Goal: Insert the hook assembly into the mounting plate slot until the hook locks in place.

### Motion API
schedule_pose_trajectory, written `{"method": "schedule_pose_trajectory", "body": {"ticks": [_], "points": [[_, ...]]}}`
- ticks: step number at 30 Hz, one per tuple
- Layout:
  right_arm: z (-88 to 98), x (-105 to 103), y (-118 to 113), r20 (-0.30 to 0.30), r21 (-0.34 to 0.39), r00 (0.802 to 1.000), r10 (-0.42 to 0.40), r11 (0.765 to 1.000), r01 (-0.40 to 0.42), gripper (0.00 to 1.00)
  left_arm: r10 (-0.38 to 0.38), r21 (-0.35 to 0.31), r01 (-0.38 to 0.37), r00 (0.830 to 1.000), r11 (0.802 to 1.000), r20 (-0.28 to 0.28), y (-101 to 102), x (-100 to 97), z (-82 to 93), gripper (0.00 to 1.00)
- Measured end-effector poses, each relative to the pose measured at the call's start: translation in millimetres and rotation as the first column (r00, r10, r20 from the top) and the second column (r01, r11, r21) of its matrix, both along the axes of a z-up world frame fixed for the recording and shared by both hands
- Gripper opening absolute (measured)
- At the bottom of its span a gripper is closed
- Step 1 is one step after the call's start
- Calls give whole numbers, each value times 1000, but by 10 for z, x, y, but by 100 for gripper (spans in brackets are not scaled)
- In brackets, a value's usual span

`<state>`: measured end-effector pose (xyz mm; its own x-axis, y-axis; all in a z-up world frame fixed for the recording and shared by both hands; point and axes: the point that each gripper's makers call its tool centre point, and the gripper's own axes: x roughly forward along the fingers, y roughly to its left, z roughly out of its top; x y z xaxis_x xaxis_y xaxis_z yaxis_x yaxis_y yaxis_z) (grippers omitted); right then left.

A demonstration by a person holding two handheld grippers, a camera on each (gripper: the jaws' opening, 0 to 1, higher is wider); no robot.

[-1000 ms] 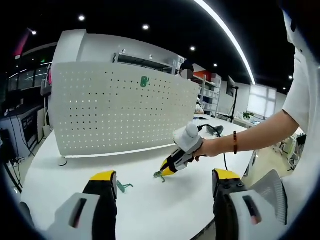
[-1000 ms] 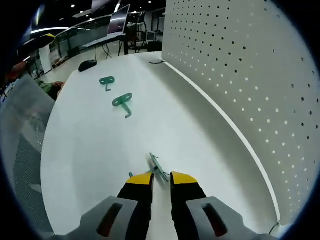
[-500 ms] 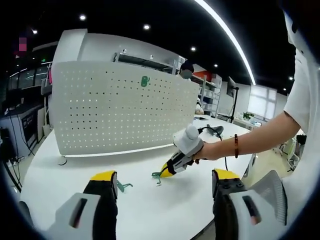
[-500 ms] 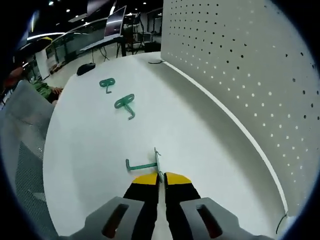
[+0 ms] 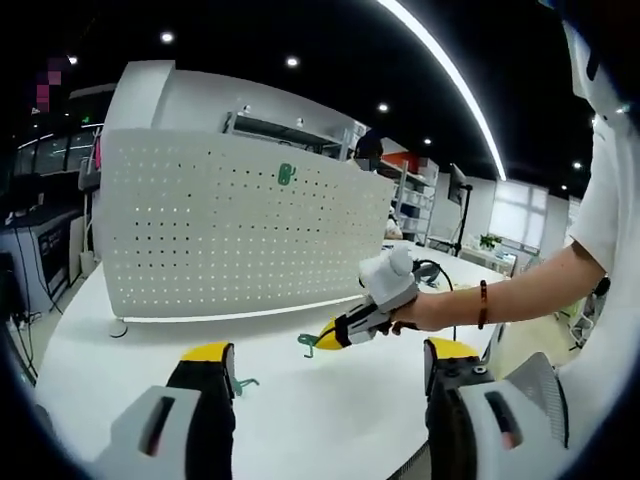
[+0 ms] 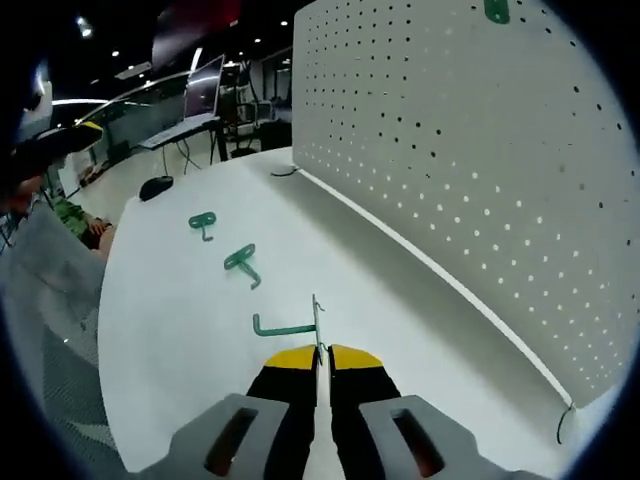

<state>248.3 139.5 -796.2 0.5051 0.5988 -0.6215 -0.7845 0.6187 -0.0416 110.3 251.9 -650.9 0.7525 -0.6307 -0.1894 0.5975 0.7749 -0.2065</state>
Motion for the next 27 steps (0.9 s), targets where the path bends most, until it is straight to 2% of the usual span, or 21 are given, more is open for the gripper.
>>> {"method": "schedule_pose_trajectory", "body": {"ticks": [18,27], "points": [[524,-235,81,96,113,993,-62,992,51,2,-43,-35,44,999,998,28,-150,-20,103,77],[813,-377,196,154,169,986,-62,985,35,2,-45,-55,46,999,997,24,-187,-18,132,73]]}}
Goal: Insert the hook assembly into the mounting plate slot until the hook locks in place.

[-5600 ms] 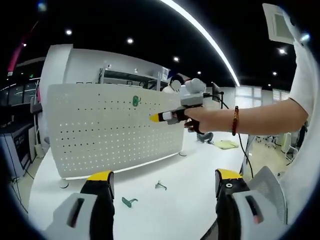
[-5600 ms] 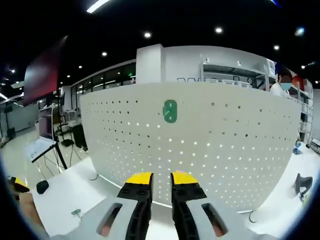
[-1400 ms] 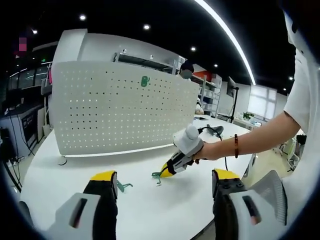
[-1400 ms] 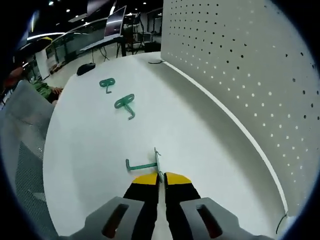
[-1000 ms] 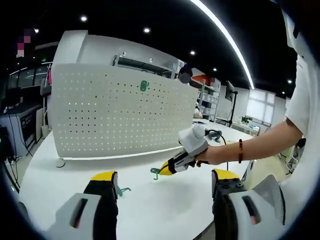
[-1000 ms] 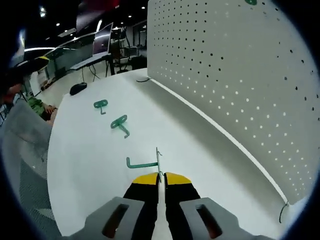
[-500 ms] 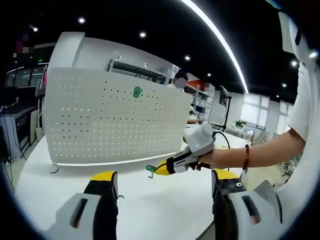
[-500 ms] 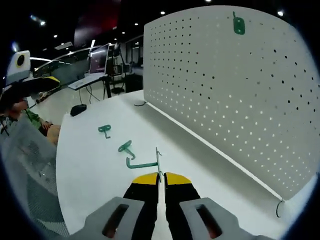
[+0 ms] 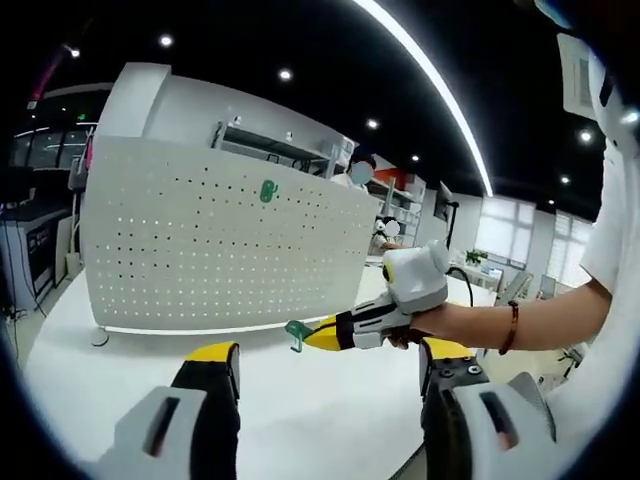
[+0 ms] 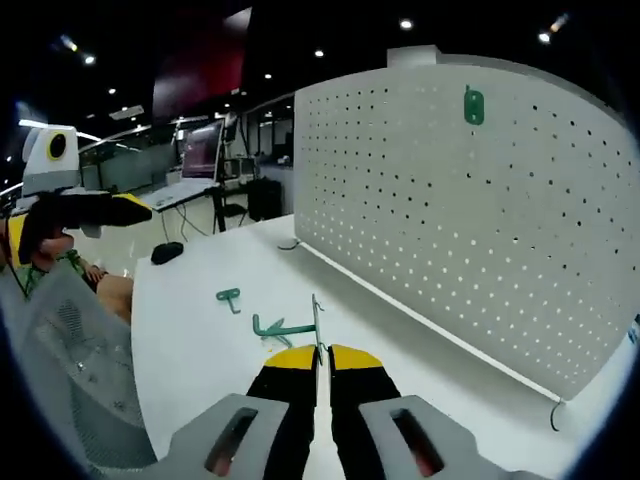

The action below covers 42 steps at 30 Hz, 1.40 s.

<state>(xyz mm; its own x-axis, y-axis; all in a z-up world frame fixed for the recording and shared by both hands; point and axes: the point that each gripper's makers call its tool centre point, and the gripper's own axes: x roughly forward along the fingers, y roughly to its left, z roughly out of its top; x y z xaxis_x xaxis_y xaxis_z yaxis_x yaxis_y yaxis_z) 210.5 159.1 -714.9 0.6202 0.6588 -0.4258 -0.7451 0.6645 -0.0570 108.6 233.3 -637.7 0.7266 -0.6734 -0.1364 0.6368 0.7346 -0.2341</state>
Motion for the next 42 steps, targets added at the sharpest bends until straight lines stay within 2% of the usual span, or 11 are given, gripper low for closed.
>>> {"method": "schedule_pose_trajectory", "body": {"ticks": [9,12,15,24,26,28,33,42], "points": [[255,-70,52,49,62,999,-14,998,10,2,-15,2,15,1000,1000,4,-40,24,11,71],[348,-117,97,79,81,997,-7,997,1,2,-17,0,17,1000,1000,-5,-51,27,-3,70],[416,-163,137,88,98,996,-8,995,-1,2,-25,-32,24,999,999,-30,-72,25,0,67],[498,-316,226,111,114,994,22,993,-34,2,-25,-36,24,999,999,-43,-120,51,-26,63],[568,-356,266,147,130,988,40,990,-60,2,-24,-39,22,999,999,-47,-115,57,-28,62],[585,-376,282,143,144,989,41,988,-62,2,-14,-45,12,999,999,-50,-103,71,-23,62],[687,-436,355,189,176,980,63,980,-96,2,8,-93,-13,998,996,-58,-56,106,17,57],[850,-544,482,215,250,974,77,959,-131,2,20,-181,-36,996,983,-90,-21,125,72,45]]}}
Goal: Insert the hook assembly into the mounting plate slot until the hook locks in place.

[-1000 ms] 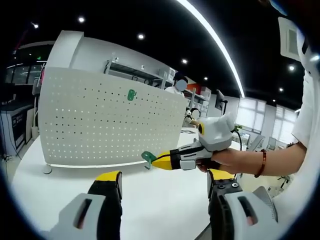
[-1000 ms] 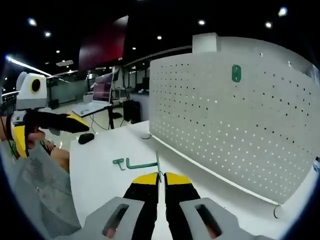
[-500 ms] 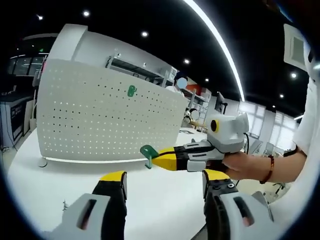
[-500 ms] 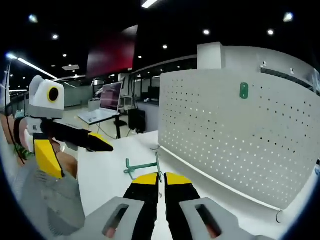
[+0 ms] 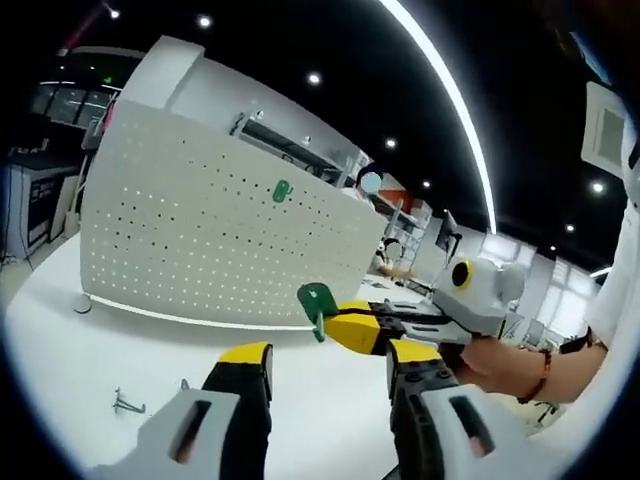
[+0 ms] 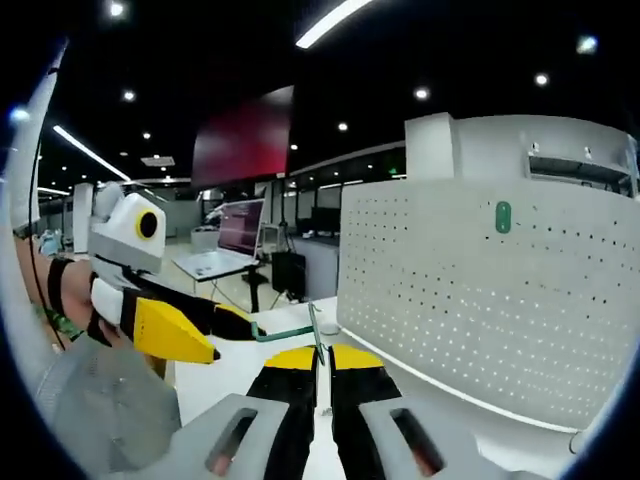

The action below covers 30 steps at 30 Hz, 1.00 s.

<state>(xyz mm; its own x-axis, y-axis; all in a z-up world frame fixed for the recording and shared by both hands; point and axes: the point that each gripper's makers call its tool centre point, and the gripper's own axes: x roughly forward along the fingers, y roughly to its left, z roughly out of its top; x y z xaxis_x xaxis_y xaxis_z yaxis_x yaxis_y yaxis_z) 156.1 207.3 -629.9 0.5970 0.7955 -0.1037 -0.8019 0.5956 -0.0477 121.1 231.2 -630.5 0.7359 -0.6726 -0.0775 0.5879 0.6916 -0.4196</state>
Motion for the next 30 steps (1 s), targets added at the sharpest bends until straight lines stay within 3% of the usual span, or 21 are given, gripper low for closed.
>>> {"method": "schedule_pose_trajectory", "body": {"ticks": [14,22,30], "points": [[121,-63,74,5,57,1000,7,998,-7,2,-14,-94,10,999,996,-36,-23,-29,35,22],[130,-95,91,1,72,1000,10,997,-10,2,7,-149,-12,999,989,-34,20,10,126,19],[130,-133,115,-10,85,1000,22,996,-21,2,14,-156,-20,999,988,-43,23,20,125,14]]}}
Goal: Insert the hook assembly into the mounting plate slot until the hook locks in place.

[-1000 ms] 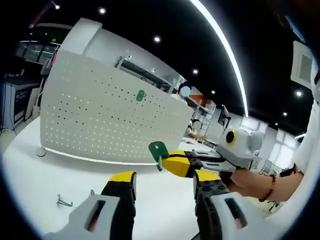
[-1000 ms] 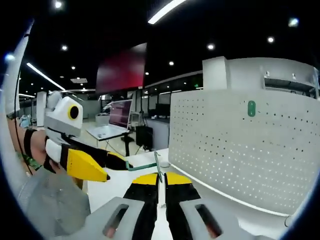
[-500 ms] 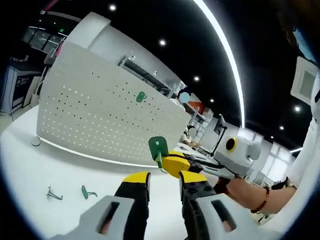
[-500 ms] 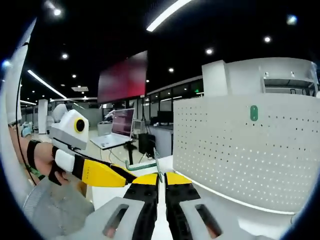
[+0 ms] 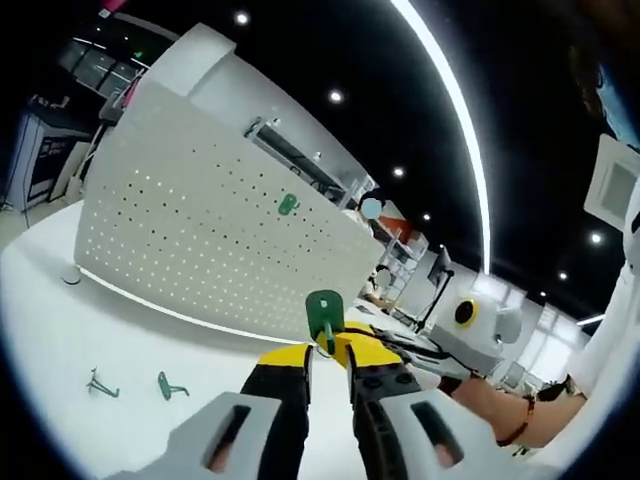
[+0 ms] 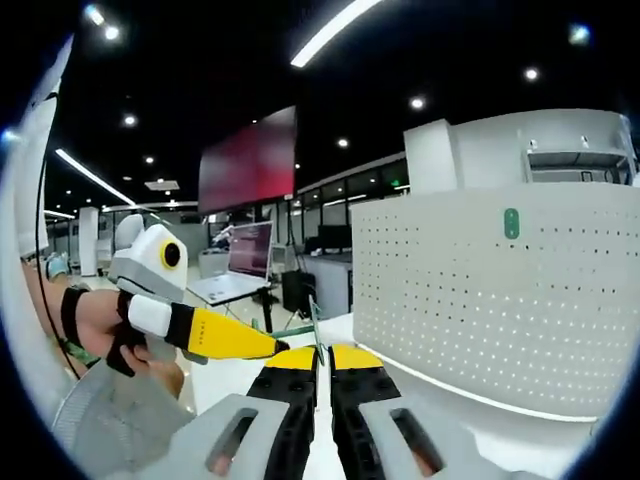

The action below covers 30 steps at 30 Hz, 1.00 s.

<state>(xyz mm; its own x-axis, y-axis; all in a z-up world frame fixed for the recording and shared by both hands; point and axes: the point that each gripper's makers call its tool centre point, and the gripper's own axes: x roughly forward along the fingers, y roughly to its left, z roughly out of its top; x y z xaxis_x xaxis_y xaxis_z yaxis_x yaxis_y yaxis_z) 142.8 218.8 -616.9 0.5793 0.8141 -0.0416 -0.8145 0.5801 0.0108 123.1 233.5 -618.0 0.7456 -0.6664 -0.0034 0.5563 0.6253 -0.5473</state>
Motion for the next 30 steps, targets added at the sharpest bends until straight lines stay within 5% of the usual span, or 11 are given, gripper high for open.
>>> {"method": "schedule_pose_trajectory", "body": {"ticks": [11,30], "points": [[0,-59,70,1,5,999,32,999,-32,2,-1,2,1,1000,1000,-6,10,17,14,4],[16,-69,35,26,-23,999,43,999,-43,4,-10,49,9,1000,999,6,-31,32,45,2]]}}
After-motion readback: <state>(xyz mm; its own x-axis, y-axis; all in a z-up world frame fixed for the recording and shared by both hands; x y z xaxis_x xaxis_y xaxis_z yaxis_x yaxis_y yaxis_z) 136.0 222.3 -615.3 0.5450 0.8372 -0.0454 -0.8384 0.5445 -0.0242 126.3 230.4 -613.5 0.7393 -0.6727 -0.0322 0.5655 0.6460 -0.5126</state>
